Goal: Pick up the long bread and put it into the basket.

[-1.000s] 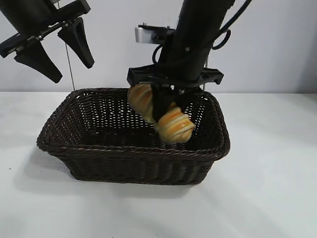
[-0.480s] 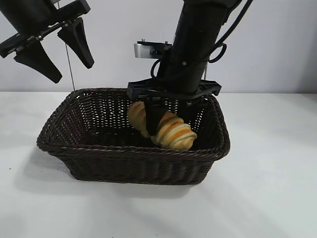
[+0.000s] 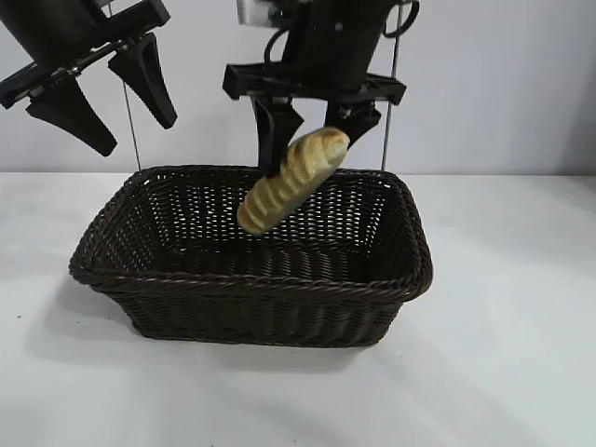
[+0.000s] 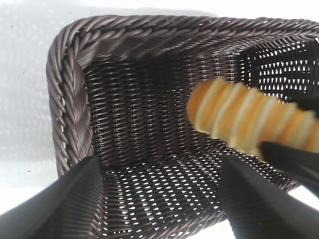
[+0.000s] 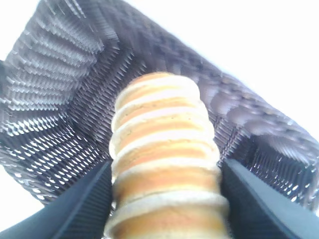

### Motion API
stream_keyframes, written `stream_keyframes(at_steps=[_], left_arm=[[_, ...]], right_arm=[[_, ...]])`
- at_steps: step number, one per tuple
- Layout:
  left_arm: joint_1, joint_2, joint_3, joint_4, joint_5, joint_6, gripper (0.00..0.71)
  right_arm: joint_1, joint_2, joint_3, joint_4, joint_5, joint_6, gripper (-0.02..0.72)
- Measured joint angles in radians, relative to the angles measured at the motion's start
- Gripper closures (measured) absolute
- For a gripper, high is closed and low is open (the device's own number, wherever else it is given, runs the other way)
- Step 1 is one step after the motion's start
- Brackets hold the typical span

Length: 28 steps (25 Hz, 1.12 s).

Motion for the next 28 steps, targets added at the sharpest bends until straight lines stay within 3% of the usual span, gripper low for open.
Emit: stream_keyframes(at_steps=[4, 12, 15, 21, 28], left_arm=[[0.000, 0.000, 0.000, 0.000, 0.000, 0.000, 0.213], [0.000, 0.000, 0.000, 0.000, 0.004, 0.000, 0.213], [0.000, 0.000, 0.000, 0.000, 0.005, 0.000, 0.213], [0.000, 0.000, 0.000, 0.000, 0.005, 0.000, 0.213], [0.000, 0.000, 0.000, 0.000, 0.005, 0.000, 0.213]], right_arm=[[0.000, 0.000, -0.001, 0.000, 0.000, -0.001, 0.127], [-0.036, 0.000, -0.001, -0.028, 0.003, -0.008, 0.104], [-0.098, -0.016, -0.001, 0.019, 0.003, -0.028, 0.104], [-0.228, -0.053, -0.002, 0.185, 0.003, -0.099, 0.104], [-0.280, -0.057, -0.002, 0.208, 0.003, -0.111, 0.104]])
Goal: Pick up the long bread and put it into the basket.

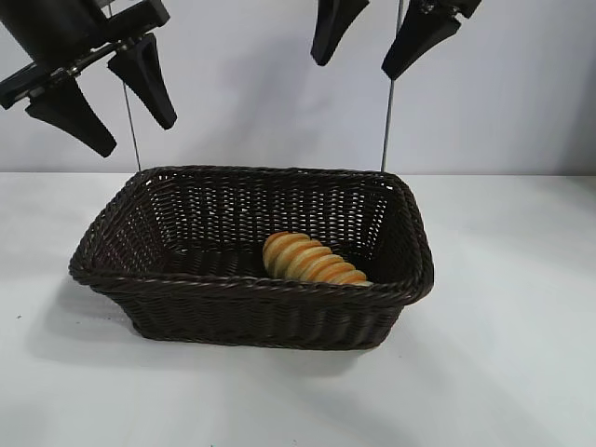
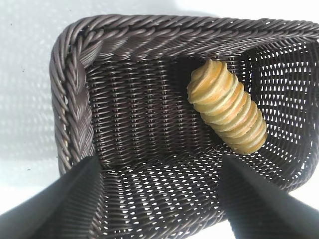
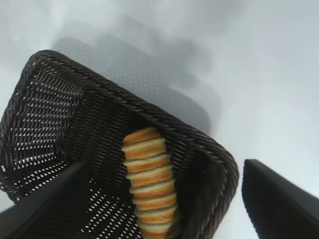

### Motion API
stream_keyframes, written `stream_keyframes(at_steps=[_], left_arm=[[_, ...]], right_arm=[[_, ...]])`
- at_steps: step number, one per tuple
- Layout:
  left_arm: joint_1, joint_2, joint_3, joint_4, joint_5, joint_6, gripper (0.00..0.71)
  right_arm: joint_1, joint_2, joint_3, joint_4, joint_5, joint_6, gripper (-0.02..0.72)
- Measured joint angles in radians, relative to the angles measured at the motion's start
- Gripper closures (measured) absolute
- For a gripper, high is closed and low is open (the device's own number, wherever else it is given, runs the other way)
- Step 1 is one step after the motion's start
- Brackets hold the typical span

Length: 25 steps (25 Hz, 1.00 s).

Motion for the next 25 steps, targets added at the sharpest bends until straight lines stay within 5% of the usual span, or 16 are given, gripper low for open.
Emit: stream_keyframes(at_steps=[25], left_arm=[[0.000, 0.000, 0.000, 0.000, -0.049, 0.000, 0.213]], right_arm=[[0.001, 0.000, 0.059, 0.015, 0.000, 0.003, 0.104]])
